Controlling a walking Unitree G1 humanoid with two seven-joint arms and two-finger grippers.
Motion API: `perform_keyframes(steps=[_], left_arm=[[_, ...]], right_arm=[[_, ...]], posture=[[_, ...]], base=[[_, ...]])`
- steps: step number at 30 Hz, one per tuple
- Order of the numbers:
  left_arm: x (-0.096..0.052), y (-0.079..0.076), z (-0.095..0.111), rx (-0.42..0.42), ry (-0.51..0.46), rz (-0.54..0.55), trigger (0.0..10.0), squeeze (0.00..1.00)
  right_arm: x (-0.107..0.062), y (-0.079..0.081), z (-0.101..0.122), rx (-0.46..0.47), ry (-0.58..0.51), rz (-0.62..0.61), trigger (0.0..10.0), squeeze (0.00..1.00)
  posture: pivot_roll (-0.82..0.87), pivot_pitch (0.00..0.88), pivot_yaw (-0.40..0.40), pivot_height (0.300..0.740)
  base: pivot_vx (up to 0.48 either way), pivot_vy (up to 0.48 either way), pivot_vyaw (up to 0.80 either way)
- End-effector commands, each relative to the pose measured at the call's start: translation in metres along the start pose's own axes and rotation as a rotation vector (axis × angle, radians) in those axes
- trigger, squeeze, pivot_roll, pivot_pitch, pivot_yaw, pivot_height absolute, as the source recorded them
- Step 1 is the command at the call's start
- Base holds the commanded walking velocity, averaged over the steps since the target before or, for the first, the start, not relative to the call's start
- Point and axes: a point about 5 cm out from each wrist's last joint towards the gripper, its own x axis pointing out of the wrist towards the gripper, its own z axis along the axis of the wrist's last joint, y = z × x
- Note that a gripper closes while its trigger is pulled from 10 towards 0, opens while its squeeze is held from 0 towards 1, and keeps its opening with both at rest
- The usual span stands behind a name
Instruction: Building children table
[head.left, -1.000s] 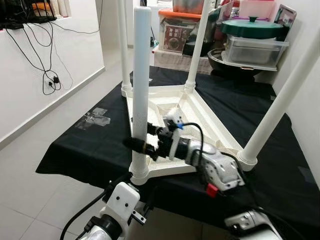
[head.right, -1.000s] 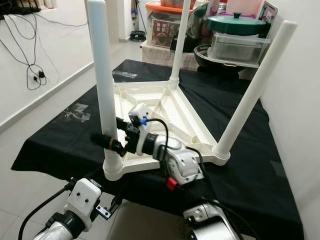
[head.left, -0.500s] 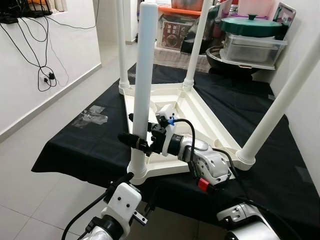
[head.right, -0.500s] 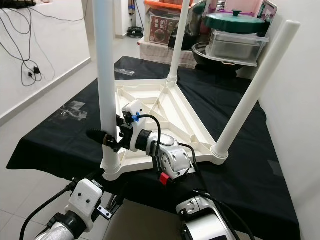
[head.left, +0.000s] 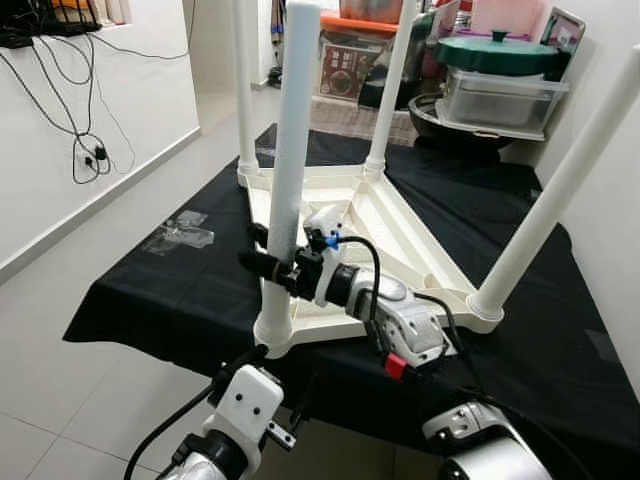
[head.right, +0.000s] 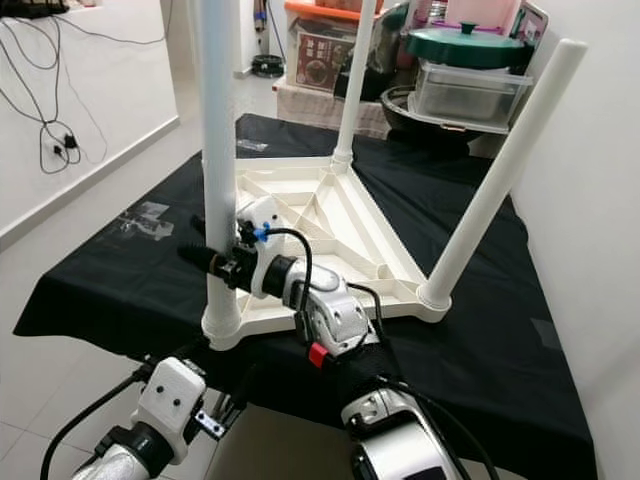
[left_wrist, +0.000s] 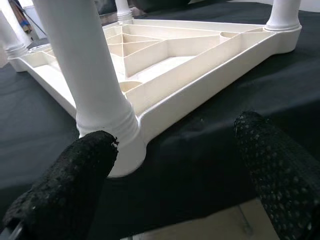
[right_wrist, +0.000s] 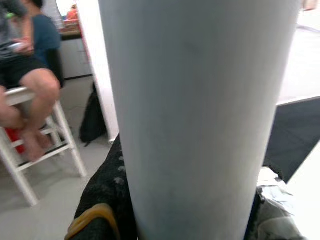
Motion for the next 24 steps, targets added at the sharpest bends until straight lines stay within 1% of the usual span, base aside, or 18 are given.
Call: perform_keyframes(steps=[1,2,4,5,6,7,8,10,11,12,13,14,15,16,18,21,22,24], left_arm=[[-0.001,0.001,-0.002,0.004,0.016,0.0,10.0,0.0],[0.0,0.001,-0.002,0.004,0.016,0.001,10.0,0.0],[0.0,0.001,-0.002,0.005,0.016,0.001,10.0,0.0],[0.0,0.001,-0.002,0.005,0.016,0.001,10.0,0.0],[0.0,0.001,-0.002,0.005,0.016,0.0,10.0,0.0],[0.0,0.001,-0.002,0.005,0.016,0.0,10.0,0.0],[0.0,0.001,-0.002,0.005,0.016,0.0,10.0,0.0],[0.0,0.001,-0.002,0.006,0.017,-0.001,10.0,0.0],[0.0,0.001,-0.002,0.006,0.017,-0.001,10.0,0.0],[0.0,0.001,-0.002,0.006,0.017,-0.002,10.0,0.0],[0.0,0.001,-0.002,0.006,0.017,-0.002,10.0,0.0],[0.0,0.001,-0.002,0.006,0.016,-0.002,10.0,0.0],[0.0,0.001,-0.002,0.006,0.016,-0.002,10.0,0.0],[0.0,0.001,-0.002,0.007,0.015,-0.002,10.0,0.0],[0.001,0.001,-0.002,0.008,0.014,-0.003,10.0,0.0],[0.001,0.001,-0.002,0.008,0.015,-0.004,10.0,0.0],[0.001,0.001,-0.003,0.006,0.016,-0.005,10.0,0.0],[0.001,0.0,-0.003,0.005,0.018,-0.006,10.0,0.0]], right_arm=[[-0.014,-0.029,-0.001,0.011,-0.003,-0.224,0.0,0.0],[-0.015,-0.031,0.0,0.006,-0.005,-0.251,0.0,0.0],[-0.02,-0.046,0.001,-0.046,0.023,-0.411,0.0,0.0],[-0.022,-0.051,0.002,-0.067,0.034,-0.469,0.0,0.0],[-0.027,-0.062,0.002,-0.077,0.053,-0.594,0.0,0.0],[-0.027,-0.062,0.002,-0.077,0.053,-0.594,0.0,0.0],[-0.031,-0.068,0.002,-0.081,0.065,-0.673,0.0,0.0],[-0.043,-0.081,0.002,-0.081,0.093,-0.88,0.0,0.0],[-0.046,-0.084,0.003,-0.075,0.096,-0.932,0.0,0.0],[-0.048,-0.086,0.003,-0.07,0.097,-0.961,0.0,0.0],[-0.048,-0.086,0.003,-0.07,0.097,-0.961,0.0,0.0],[-0.051,-0.088,0.004,-0.063,0.101,-1.029,0.0,0.0],[-0.051,-0.088,0.004,-0.063,0.101,-1.029,0.0,0.0],[-0.055,-0.089,0.004,-0.054,0.102,-1.115,0.0,0.0],[-0.059,-0.087,0.007,-0.044,0.079,-1.247,0.0,0.0],[-0.059,-0.086,0.007,-0.041,0.068,-1.274,0.0,0.0],[-0.058,-0.083,0.009,-0.038,0.054,-1.3,0.0,0.0],[-0.056,-0.08,0.011,-0.022,0.04,-1.311,0.0,0.0]], posture=[[0.06,0.046,-0.101,0.74],[0.06,0.046,-0.101,0.74],[0.06,0.046,-0.101,0.74],[0.06,0.046,-0.101,0.74],[0.06,0.047,-0.098,0.74],[0.06,0.047,-0.098,0.74],[0.06,0.047,-0.098,0.74],[0.07,0.046,-0.102,0.74],[0.07,0.046,-0.102,0.74],[0.07,0.046,-0.102,0.74],[0.07,0.046,-0.102,0.74],[0.06,0.048,-0.1,0.74],[0.06,0.048,-0.1,0.74],[0.06,0.048,-0.1,0.74],[0.07,0.044,-0.102,0.74],[0.07,0.044,-0.102,0.74],[0.06,0.037,-0.103,0.74],[0.06,0.035,-0.102,0.74]], base=[[0.0,0.0,0.0],[0.0,0.0,0.0],[0.0,0.0,0.0],[0.0,0.0,0.0],[0.0,0.0,0.0],[0.0,0.0,0.0],[0.0,0.0,0.0],[0.0,0.0,0.0],[0.0,0.0,0.0],[0.0,0.0,0.0],[0.0,0.0,0.0],[0.0,0.0,0.0],[0.0,0.0,0.0],[0.0,0.0,0.0],[0.0,0.0,0.0],[0.0,0.0,0.0],[0.0,0.0,0.0],[0.0,0.0,0.0]])
